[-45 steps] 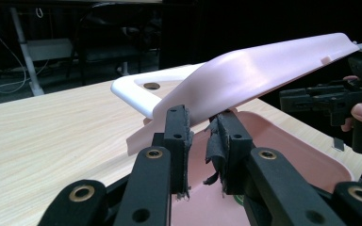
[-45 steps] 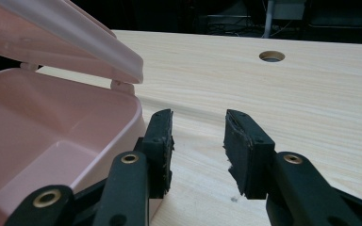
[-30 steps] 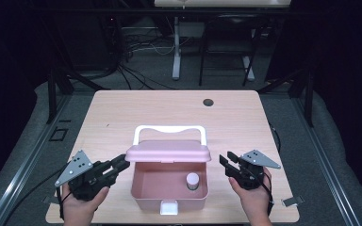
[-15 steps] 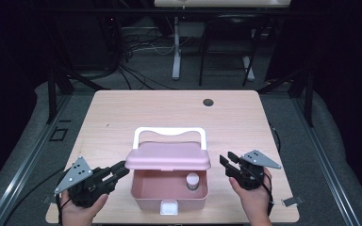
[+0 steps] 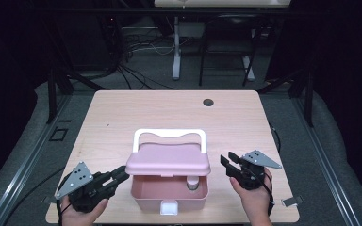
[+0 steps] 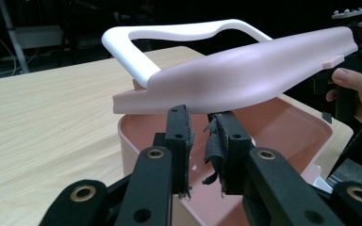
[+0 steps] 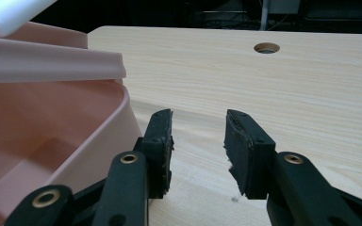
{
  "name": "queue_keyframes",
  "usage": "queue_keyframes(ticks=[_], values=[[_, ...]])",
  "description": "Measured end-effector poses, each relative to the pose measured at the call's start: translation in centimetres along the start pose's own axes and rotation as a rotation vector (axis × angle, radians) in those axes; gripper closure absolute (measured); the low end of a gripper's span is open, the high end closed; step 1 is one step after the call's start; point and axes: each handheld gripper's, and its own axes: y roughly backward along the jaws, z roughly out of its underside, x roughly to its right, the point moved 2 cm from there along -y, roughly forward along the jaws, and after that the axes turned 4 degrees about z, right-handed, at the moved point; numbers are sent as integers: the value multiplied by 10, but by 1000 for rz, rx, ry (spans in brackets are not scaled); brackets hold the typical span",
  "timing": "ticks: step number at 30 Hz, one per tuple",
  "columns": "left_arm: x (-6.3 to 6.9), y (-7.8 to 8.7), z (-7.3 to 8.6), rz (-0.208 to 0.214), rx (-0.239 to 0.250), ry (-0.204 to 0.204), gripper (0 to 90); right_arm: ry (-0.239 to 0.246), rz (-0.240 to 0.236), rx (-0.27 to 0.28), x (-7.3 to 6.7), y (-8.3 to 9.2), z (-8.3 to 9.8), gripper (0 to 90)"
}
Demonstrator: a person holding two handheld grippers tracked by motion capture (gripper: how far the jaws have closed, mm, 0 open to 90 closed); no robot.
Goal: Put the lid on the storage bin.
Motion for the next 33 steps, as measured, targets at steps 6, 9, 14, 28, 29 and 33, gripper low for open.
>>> queue_keyframes(ticks=[6, 9, 14, 28, 29, 33], values=[[2, 1, 5, 2, -9, 5, 778, -1, 0, -5, 1, 0, 1, 615], [2, 1, 8, 4, -16, 2, 778, -1, -1, -2, 1, 0, 1, 613], [3, 1, 12, 4, -20, 7, 778, -6, -1, -3, 1, -1, 1, 612], [2, -1, 25, 5, -47, 21, 777, -11, 0, -9, 2, -2, 3, 603], [2, -1, 25, 6, -49, 22, 777, -12, 0, -7, 2, -2, 3, 604], [0, 1, 28, 1, -61, 20, 777, -14, -1, -7, 2, -2, 3, 603]])
